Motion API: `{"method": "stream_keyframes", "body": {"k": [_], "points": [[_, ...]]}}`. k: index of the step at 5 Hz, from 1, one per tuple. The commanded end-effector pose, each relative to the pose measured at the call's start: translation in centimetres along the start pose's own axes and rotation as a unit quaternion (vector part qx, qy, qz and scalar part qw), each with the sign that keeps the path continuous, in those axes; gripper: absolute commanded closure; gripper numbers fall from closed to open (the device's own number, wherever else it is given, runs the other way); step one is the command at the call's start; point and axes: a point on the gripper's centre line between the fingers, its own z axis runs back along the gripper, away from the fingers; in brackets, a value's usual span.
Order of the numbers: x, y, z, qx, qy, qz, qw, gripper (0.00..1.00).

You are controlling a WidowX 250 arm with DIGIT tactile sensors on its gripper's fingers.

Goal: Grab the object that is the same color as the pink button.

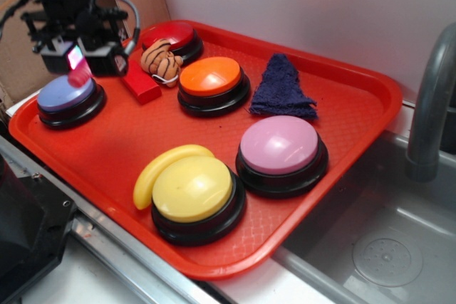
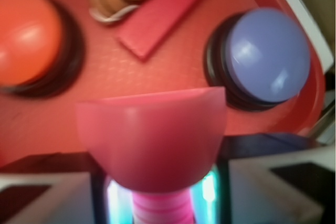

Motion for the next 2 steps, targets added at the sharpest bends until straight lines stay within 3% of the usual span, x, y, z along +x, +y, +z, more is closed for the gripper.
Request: {"method": "stream_keyframes", "body": {"k": [1,2], "points": [[0.64,-1.41,5.47,-0.011,-0.025,-0.076,0.997,1.00],[0.73,-1.46,5.69,-0.010,-0.026,-0.091,0.995,1.00]]}}
